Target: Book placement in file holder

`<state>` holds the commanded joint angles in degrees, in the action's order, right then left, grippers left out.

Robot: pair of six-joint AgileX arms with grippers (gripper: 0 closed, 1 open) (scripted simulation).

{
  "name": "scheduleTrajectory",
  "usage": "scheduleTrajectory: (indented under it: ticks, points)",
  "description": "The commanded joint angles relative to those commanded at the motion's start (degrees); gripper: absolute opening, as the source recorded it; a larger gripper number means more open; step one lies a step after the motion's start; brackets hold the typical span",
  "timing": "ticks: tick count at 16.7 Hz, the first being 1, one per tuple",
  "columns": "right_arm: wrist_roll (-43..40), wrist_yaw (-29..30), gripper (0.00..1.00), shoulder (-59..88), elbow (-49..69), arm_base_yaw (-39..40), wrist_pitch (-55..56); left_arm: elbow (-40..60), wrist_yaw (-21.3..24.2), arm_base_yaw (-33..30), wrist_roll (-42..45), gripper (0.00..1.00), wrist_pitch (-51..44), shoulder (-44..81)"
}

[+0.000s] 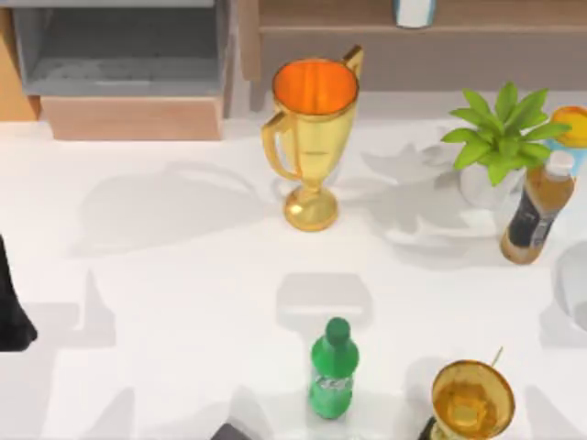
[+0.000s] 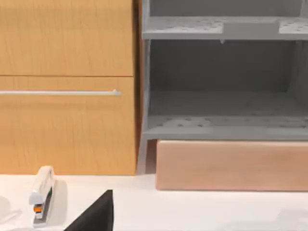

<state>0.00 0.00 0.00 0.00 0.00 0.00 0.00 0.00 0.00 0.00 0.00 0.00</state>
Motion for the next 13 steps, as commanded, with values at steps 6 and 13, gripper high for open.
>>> scheduleTrajectory:
  ticks: [6, 13]
  points:
    - [0.0, 0.0, 1.0, 0.0, 0.0, 0.0, 0.0, 5.8, -2.4, -2.6, 0.0, 1.0, 1.6, 5.8]
    - [0.0, 0.0, 1.0, 0.0, 0.0, 0.0, 0.0, 34.3, -13.4, -15.7, 0.1, 1.0, 8.8, 38.5]
